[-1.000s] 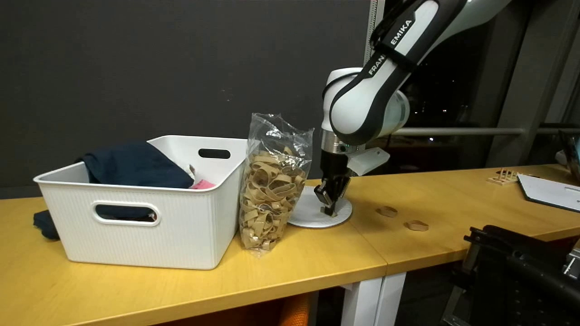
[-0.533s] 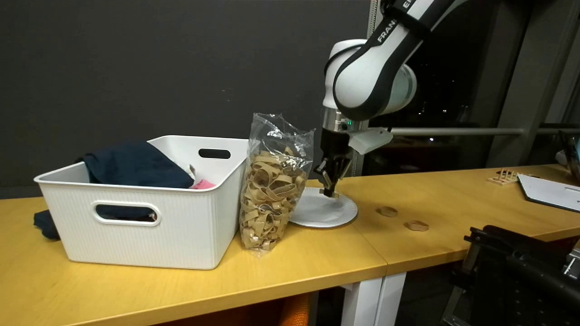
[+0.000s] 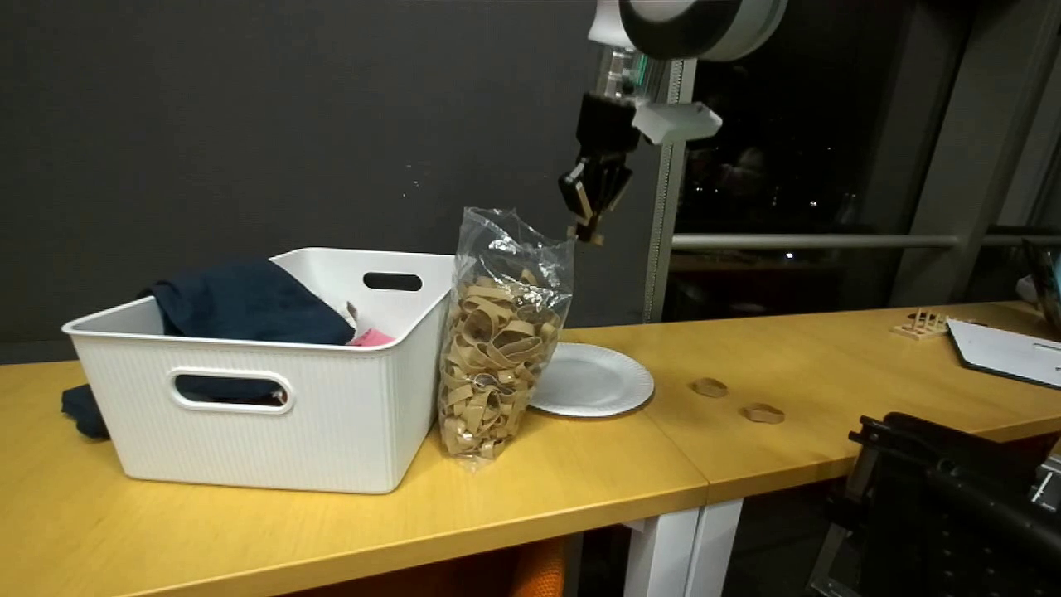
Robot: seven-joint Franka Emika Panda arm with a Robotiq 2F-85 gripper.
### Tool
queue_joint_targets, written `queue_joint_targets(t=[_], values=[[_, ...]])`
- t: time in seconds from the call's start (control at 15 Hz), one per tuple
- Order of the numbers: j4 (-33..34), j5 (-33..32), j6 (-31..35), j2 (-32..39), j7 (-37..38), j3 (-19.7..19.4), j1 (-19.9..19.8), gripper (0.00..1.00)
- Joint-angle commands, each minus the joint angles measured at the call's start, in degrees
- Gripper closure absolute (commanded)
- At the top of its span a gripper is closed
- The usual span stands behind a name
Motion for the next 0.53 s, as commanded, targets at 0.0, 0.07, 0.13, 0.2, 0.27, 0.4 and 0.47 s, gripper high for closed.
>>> queue_joint_targets(t=[0.0, 0.07, 0.13, 0.2, 0.27, 0.4, 0.47], values=[[1.12, -3.0, -1.4, -3.65, 1.78, 0.31, 2.7, 0.99], [1.59, -3.61, -1.61, -3.84, 2.09, 0.7, 3.43, 0.99], [1.83, -4.29, -1.44, -3.67, 2.54, 1.05, 4.18, 0.99], [2.23, -4.59, -1.75, -3.56, 2.67, 1.45, 4.78, 0.99], [2.47, -4.94, -1.74, -3.22, 2.87, 1.76, 5.34, 0.99], [2.37, -4.88, -1.89, -2.57, 3.2, 2.41, 6.25, 0.99], [2.17, -5.03, -1.93, -2.55, 3.32, 2.57, 6.65, 0.99]])
